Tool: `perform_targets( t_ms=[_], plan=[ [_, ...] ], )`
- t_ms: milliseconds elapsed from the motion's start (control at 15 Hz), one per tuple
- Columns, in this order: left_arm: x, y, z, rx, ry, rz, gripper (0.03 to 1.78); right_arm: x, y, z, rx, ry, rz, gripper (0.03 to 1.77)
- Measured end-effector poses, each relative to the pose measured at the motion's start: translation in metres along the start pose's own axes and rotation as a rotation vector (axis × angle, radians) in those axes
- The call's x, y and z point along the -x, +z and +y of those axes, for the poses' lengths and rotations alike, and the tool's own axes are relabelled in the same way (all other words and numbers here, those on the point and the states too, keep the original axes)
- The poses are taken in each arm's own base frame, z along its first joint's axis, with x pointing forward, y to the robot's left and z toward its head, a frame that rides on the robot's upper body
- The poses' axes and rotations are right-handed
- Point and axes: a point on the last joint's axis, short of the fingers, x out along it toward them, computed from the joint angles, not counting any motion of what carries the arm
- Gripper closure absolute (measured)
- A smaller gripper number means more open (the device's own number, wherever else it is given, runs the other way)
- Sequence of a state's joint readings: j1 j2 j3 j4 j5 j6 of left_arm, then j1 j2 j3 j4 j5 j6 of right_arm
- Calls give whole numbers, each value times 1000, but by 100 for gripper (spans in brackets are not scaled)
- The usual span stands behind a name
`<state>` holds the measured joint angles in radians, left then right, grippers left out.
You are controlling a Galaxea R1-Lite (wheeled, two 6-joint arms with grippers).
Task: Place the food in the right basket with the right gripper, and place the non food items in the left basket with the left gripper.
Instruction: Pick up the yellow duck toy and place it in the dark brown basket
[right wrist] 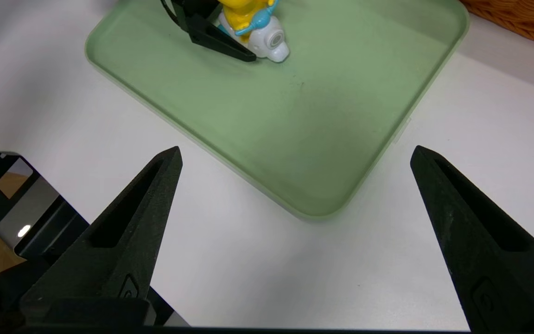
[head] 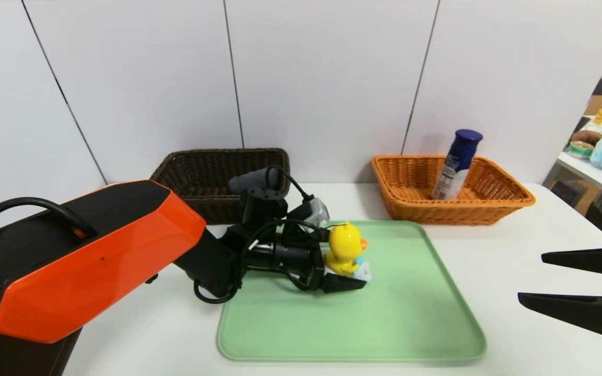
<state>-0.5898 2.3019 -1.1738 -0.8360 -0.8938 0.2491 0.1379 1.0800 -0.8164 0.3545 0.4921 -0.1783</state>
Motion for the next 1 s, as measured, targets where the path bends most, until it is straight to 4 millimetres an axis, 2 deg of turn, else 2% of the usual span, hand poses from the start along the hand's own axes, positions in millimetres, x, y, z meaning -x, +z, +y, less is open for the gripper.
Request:
perform_targets(
  t_ms=[267, 400, 600, 733, 1000],
  plan=[
    [-3, -3, -1, 15, -5, 3, 13, 0, 0, 0, -2, -1, 1, 10],
    [-3, -1, -1, 19, -6, 1, 49, 0, 0, -1, -4, -4, 1, 10],
    [-4, 1, -2, 15, -8, -2, 87, 0, 0, -1, -5, -6, 0, 10],
    [-3, 3, -2, 6, -6, -8, 99, 0, 0, -1, -5, -6, -1, 10],
    [-1, 8, -4, 5, -4, -12, 102, 0, 0, -1, -5, -7, -2, 10]
  ],
)
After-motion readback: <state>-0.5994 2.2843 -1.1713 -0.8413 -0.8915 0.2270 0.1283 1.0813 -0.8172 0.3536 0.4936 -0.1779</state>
